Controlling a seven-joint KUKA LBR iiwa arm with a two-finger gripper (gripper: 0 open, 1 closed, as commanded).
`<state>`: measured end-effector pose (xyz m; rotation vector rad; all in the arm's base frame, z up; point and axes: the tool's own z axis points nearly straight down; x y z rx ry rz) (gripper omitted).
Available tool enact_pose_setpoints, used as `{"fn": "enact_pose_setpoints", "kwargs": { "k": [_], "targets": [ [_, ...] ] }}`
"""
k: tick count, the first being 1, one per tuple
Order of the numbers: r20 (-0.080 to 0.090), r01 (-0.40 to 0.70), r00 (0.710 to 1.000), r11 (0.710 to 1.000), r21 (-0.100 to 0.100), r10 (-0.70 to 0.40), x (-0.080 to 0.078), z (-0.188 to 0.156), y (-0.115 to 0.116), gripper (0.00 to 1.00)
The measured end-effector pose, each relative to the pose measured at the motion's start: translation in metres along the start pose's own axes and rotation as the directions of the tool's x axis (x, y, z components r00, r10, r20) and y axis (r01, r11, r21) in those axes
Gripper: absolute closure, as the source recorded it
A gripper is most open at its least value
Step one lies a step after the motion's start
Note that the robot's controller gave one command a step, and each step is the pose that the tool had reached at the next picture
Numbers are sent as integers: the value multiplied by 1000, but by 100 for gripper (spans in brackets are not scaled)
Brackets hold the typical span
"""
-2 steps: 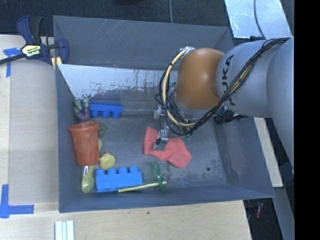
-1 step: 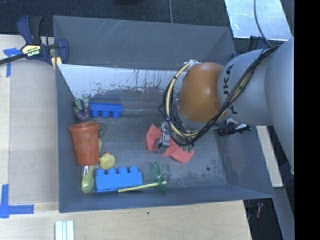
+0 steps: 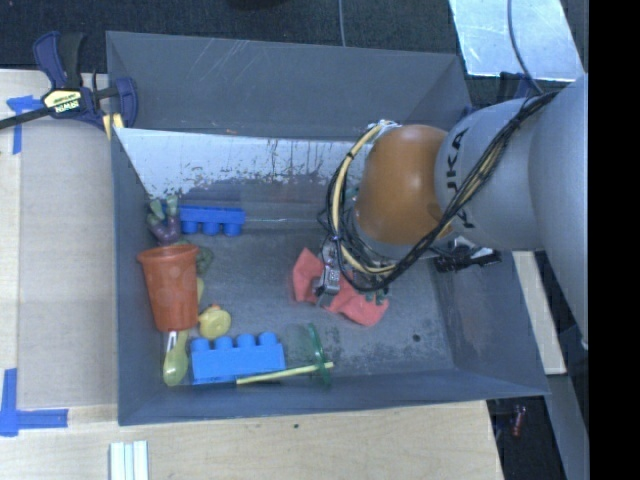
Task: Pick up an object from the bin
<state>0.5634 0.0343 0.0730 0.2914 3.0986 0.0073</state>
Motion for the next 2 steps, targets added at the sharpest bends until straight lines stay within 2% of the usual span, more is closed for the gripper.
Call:
{"fn": "enact_pose_setpoints", "kwargs": {
  "k": [1,2],
  "targets": [
    [-10,11,1000,1000,2,-11,-2,-54,-3,100],
    [-9,7,1000,1000,2,-7,17,-130,-7,100]
  ]
}}
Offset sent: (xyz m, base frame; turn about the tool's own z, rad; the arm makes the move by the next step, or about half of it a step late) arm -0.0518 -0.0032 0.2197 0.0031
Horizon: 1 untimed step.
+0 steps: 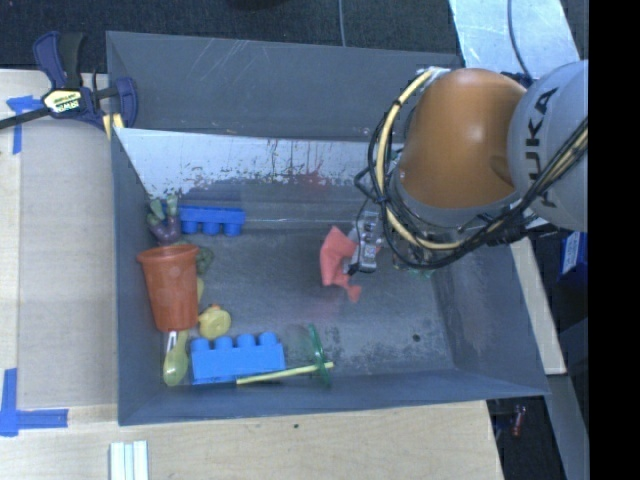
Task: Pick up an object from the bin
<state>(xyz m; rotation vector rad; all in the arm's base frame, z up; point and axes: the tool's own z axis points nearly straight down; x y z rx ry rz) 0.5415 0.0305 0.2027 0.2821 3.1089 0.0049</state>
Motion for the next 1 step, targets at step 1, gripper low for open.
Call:
{"fn": "enact_pose_setpoints", "kwargs": {
  "k": [1],
  "targets": [
    [23,57,998,998,-5,-57,-11,-5,-12,100]
  ]
}}
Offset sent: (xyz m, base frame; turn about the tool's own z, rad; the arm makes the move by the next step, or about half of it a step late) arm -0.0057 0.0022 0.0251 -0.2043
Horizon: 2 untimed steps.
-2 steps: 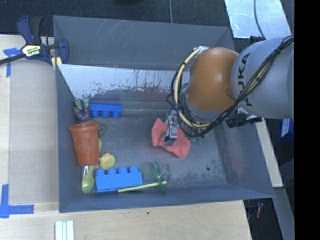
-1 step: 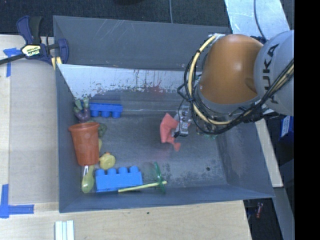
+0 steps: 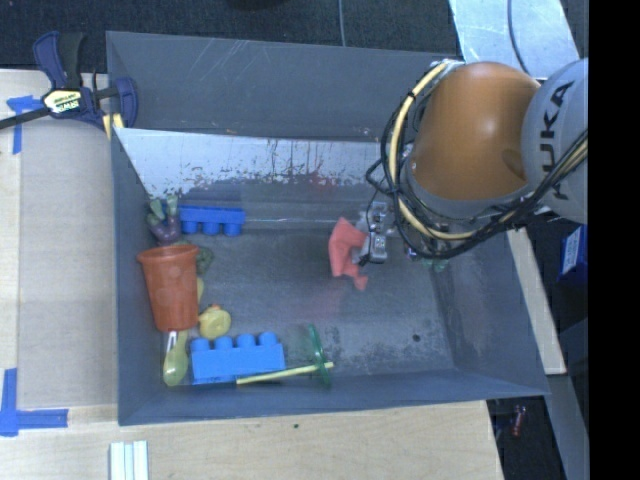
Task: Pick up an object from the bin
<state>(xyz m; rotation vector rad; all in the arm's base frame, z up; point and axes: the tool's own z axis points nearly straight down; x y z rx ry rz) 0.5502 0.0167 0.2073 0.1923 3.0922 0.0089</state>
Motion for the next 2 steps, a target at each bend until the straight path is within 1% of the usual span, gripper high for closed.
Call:
{"fn": "enact_pose_setpoints", "kwargs": {
  "k": [1,2],
  "targets": [
    [-12,74,997,997,4,-74,3,32,-11,100],
    [-12,120,993,993,2,-120,8,26,-33,100]
  ]
}}
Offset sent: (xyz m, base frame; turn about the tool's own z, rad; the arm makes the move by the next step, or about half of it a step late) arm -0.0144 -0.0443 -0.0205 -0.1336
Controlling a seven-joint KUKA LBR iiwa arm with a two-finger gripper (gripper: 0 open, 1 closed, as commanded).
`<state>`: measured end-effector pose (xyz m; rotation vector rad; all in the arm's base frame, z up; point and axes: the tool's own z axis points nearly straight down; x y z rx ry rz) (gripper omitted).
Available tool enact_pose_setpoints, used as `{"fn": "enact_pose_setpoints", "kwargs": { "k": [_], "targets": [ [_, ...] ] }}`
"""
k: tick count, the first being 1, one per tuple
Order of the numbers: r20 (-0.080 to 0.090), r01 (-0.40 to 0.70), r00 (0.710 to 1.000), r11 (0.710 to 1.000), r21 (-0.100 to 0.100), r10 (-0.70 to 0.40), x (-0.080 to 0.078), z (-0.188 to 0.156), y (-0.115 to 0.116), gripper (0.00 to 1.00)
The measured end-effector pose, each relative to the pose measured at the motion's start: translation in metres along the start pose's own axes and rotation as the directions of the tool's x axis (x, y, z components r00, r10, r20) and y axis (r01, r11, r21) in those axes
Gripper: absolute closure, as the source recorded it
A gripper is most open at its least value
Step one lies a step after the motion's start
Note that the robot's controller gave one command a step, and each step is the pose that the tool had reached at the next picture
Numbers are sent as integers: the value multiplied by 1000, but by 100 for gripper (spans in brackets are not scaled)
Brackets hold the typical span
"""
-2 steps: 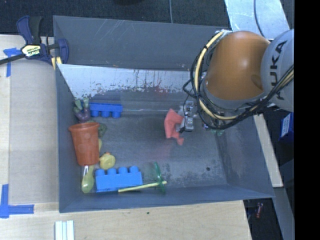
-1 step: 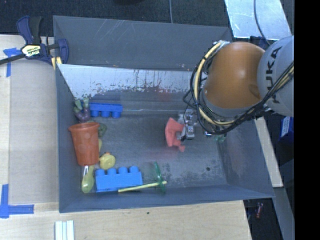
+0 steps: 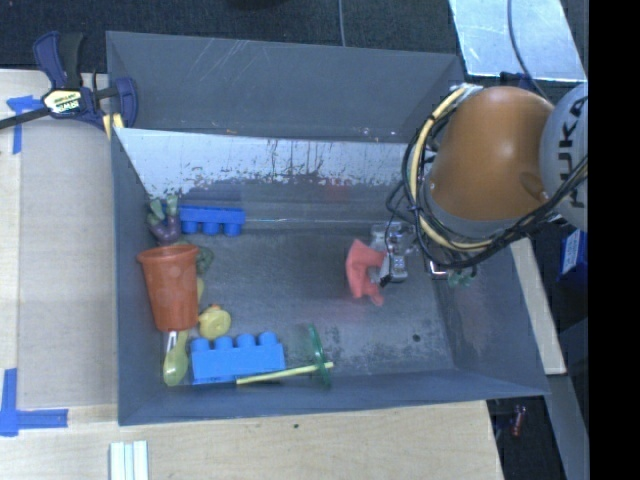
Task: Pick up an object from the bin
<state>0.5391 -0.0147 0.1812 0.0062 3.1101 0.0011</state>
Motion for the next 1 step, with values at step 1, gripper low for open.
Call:
{"fn": "enact_pose_setpoints", "kwargs": {
  "k": [1],
  "targets": [
    [-4,10,1000,1000,1,-10,-2,-62,7,100]
  ]
}}
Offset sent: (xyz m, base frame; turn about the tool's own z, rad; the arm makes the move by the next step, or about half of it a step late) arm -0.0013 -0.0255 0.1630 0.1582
